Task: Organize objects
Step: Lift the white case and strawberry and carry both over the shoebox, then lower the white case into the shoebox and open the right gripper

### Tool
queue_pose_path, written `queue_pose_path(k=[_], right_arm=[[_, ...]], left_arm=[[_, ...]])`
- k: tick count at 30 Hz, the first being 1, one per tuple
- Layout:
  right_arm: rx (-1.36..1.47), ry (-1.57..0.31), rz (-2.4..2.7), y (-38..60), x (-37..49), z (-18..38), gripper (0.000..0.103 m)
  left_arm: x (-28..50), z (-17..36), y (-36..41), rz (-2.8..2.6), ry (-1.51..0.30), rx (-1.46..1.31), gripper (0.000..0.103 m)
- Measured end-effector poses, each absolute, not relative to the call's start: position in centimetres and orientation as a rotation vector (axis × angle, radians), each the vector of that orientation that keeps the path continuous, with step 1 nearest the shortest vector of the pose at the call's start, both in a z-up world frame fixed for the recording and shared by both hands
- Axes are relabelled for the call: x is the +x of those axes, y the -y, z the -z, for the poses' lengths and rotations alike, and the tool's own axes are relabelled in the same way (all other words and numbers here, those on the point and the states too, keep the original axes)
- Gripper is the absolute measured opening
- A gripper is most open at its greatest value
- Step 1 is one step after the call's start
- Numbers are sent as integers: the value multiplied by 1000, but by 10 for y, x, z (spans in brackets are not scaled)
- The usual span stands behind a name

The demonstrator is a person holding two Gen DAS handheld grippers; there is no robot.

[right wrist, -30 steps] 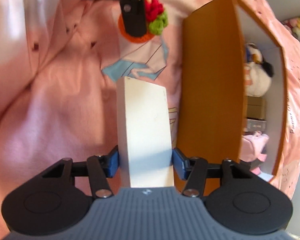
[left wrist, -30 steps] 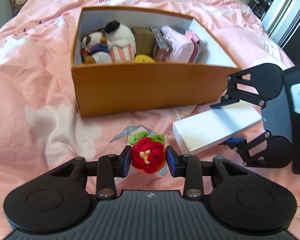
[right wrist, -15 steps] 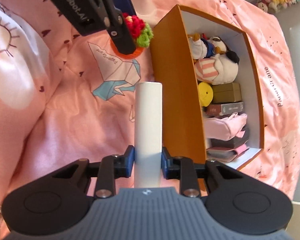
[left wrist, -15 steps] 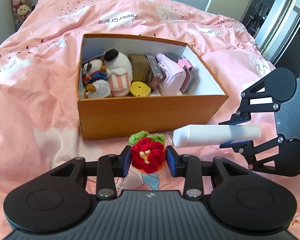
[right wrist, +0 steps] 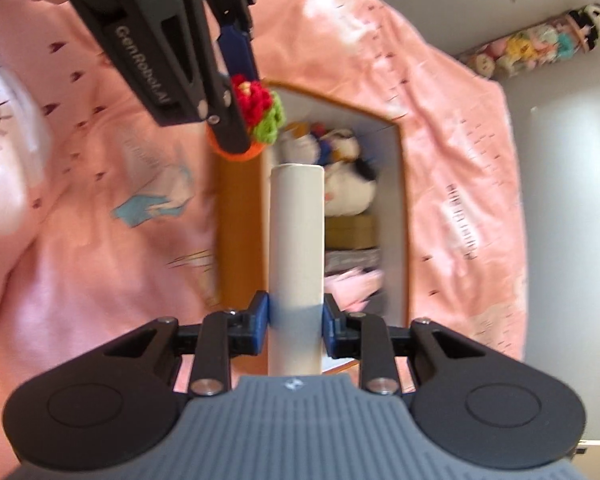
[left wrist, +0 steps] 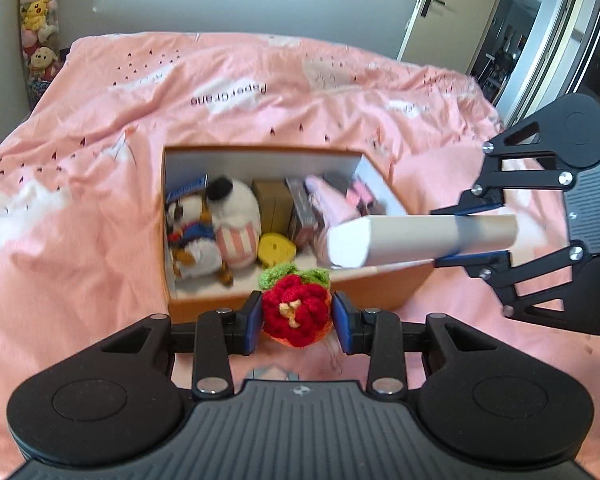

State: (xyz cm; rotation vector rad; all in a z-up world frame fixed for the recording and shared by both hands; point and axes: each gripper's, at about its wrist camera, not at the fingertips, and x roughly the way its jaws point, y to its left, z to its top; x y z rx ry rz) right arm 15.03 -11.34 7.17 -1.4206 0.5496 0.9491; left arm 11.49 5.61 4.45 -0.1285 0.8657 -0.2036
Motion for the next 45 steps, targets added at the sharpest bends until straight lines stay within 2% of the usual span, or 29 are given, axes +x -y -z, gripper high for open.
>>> queue_pose_path(k=[4, 12, 20, 30, 45], right_arm=[[-1418, -555, -962, 99, 177, -74, 28], [-1395, -697, -1024, 72, 236, -45, 28], [-1384, -845, -1126, 58, 273, 3, 28], [-1397, -960, -1178, 50, 299, 48, 29], [-1365, -1012, -1135, 47, 298, 61, 31]], left_arm=[[136, -53, -70, 195, -865, -159, 41], [177, -56, -90, 150, -875, -163, 41], [203, -19, -81, 85, -951, -204, 41], [202, 17, -64, -3, -1008, -231, 41], [194, 27, -70, -32, -1022, -253, 42]])
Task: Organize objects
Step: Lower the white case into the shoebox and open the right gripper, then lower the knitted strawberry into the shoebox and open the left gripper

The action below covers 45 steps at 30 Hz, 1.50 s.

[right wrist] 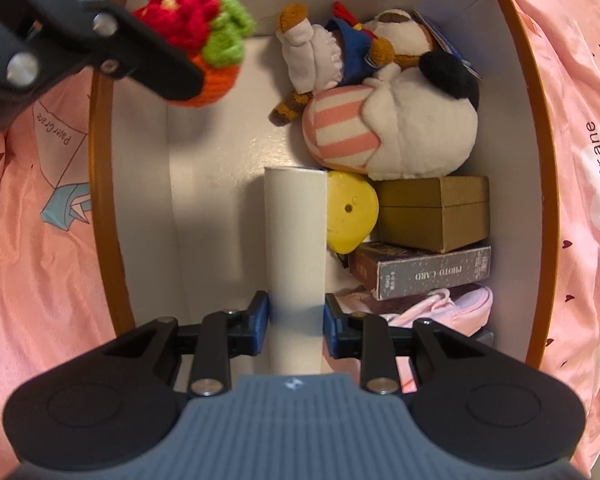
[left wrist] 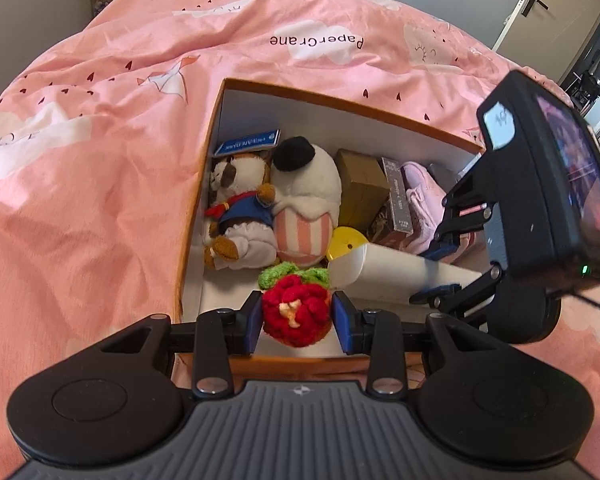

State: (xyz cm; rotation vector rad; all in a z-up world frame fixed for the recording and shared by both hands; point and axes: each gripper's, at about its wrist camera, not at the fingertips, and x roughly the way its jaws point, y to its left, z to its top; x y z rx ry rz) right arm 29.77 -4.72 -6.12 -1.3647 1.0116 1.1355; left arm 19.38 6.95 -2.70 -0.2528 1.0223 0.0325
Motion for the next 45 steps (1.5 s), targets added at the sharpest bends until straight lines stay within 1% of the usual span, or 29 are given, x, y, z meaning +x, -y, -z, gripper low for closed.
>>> queue_pose_path(k=[7, 12, 15, 17, 18, 19, 21, 23, 30, 32, 35, 38, 39, 43, 45], right_arm=[[-1362, -1009, -1126, 49, 293, 57, 30], [-1323, -1026, -1134, 52, 295, 46, 35], [-1295, -1047, -1137, 56, 296, 41, 35], [-1264, -1066, -1142, 59, 299, 36, 29], [-1261, -1066, -1145, 59, 297, 37, 21], [-1252, -1069, -1147, 61, 297, 36, 15], [-1248, -1070, -1146, 62, 310, 33, 15], [-1252, -1072, -1138, 64, 317, 32, 12], [-1250, -1120, -1137, 75, 333, 37, 12], [-1239, -1108, -1131, 74, 334, 40, 12], [-1141, -1093, -1140, 67, 335, 38, 13], [-1012, -1102, -1190, 51, 332, 36, 14], [-989, -1098, -1203, 45, 330, 38, 19], [-966, -1086, -1218, 24, 322, 49, 22], [-948, -1091, -1224, 17, 319, 54, 22]], left_arm=[[193, 27, -72, -27, -1021, -269, 42], [194, 26, -76, -30, -1018, -286, 42], [194, 25, -77, -21, -1020, -291, 42], [195, 24, -77, -20, -1021, -286, 42], [195, 24, -78, -18, -1021, -284, 42], [195, 24, -78, -18, -1021, -286, 42], [197, 25, -80, -14, -1024, -295, 42], [197, 26, -82, -11, -1026, -305, 42], [201, 26, -81, 5, -1035, -303, 42], [203, 27, -81, 15, -1041, -301, 42], [206, 28, -86, 9, -1048, -311, 42], [206, 26, -96, -5, -1033, -350, 42], [206, 24, -98, -5, -1025, -355, 42], [211, 18, -101, -14, -1018, -314, 42], [213, 18, -103, -20, -1025, -309, 42]])
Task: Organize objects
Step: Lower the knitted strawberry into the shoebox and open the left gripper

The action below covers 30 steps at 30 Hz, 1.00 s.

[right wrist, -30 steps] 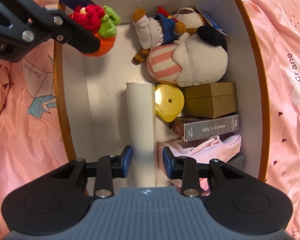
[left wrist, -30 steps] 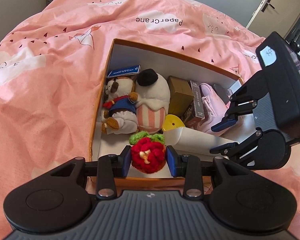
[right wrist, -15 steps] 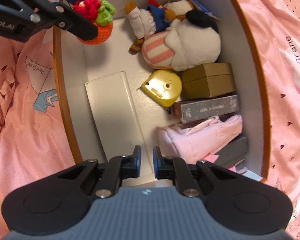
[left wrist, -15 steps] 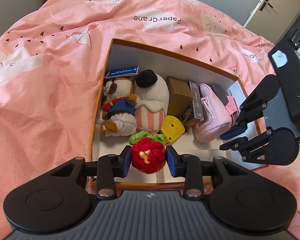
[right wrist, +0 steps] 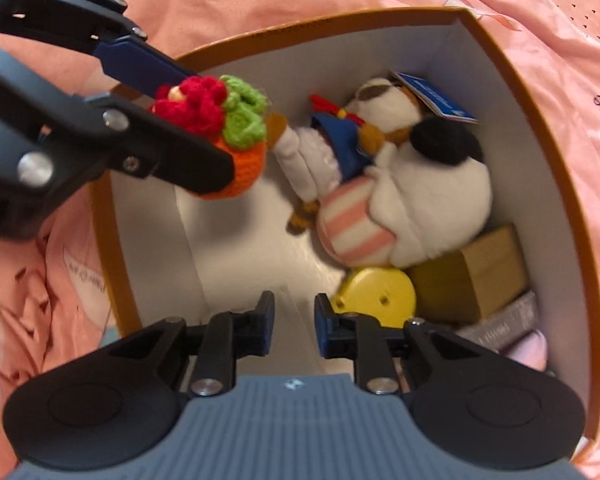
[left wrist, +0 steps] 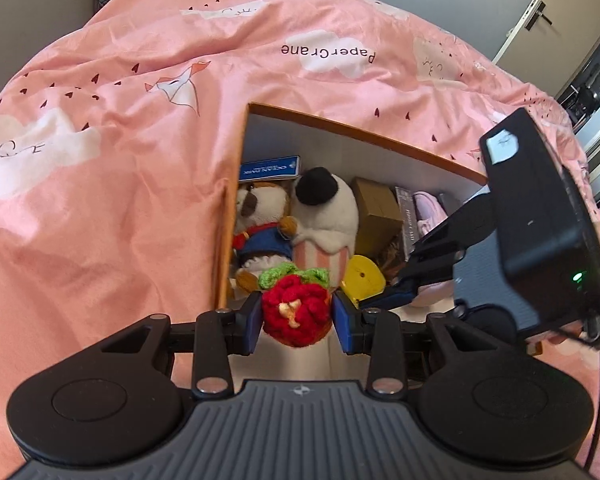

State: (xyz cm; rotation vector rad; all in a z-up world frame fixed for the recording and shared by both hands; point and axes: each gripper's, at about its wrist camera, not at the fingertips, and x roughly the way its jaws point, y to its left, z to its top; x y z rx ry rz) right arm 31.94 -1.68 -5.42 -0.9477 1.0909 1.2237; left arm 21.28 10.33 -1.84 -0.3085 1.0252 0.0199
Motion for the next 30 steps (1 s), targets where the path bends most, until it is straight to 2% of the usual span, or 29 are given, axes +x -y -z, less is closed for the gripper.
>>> queue_pose_path(k=[11, 15, 25, 30], right_arm=[[-933, -1139, -1212, 0, 305, 78, 22], [-974, -1146, -1188, 6, 299, 82, 15], [-935, -1039, -1166, 15, 277, 51, 16], [-966, -1011, -1130, 29, 259, 32, 18]], left_arm=[[215, 21, -102, -1, -1032, -285, 42], [215, 23, -99, 6, -1040, -274, 42], [223, 35, -82, 86, -1108, -219, 42], [235, 41, -61, 70, -1136, -101, 40]])
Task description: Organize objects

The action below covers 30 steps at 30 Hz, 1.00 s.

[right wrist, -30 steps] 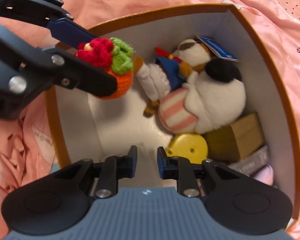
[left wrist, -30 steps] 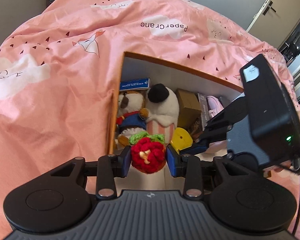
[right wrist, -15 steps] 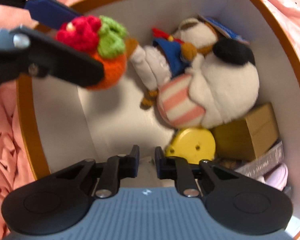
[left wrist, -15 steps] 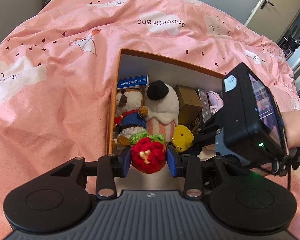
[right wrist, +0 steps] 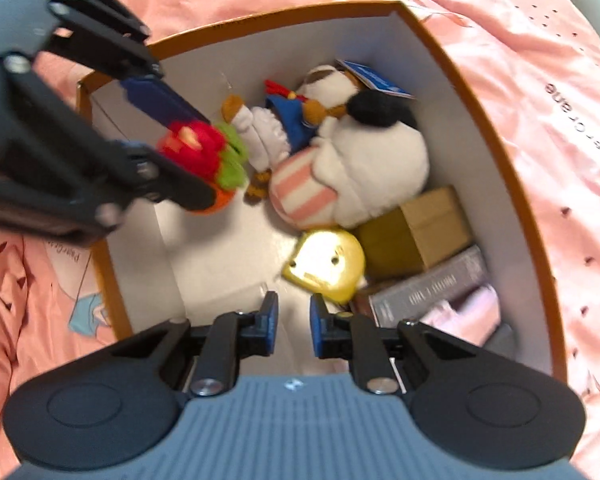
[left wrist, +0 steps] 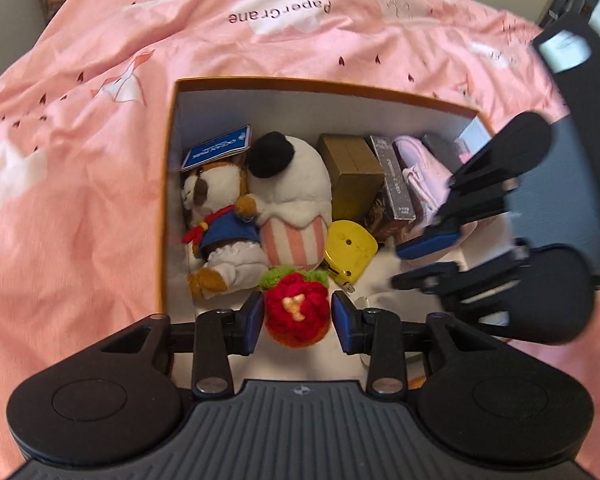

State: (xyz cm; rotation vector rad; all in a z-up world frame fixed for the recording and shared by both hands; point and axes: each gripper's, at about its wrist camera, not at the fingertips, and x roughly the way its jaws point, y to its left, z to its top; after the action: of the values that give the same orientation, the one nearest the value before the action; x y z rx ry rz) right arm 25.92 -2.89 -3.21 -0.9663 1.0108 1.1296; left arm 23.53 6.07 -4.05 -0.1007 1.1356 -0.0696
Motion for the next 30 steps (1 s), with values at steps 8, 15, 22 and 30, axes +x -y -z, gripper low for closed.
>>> queue_pose_path(k=[8, 15, 22, 30], right_arm=[[-960, -1008, -1083, 45, 237, 29, 23], [-889, -993, -993, 69, 247, 8, 38], [-717, -900, -844, 114, 253, -42, 49], [-431, -713, -609, 132, 216, -59, 62]], left_arm=[[235, 55, -44, 83, -1183, -48, 40], [221, 40, -44, 61, -1123, -53, 43], [196, 7, -42, 21, -997, -56, 61], [149, -30, -33, -57, -785, -41, 75]])
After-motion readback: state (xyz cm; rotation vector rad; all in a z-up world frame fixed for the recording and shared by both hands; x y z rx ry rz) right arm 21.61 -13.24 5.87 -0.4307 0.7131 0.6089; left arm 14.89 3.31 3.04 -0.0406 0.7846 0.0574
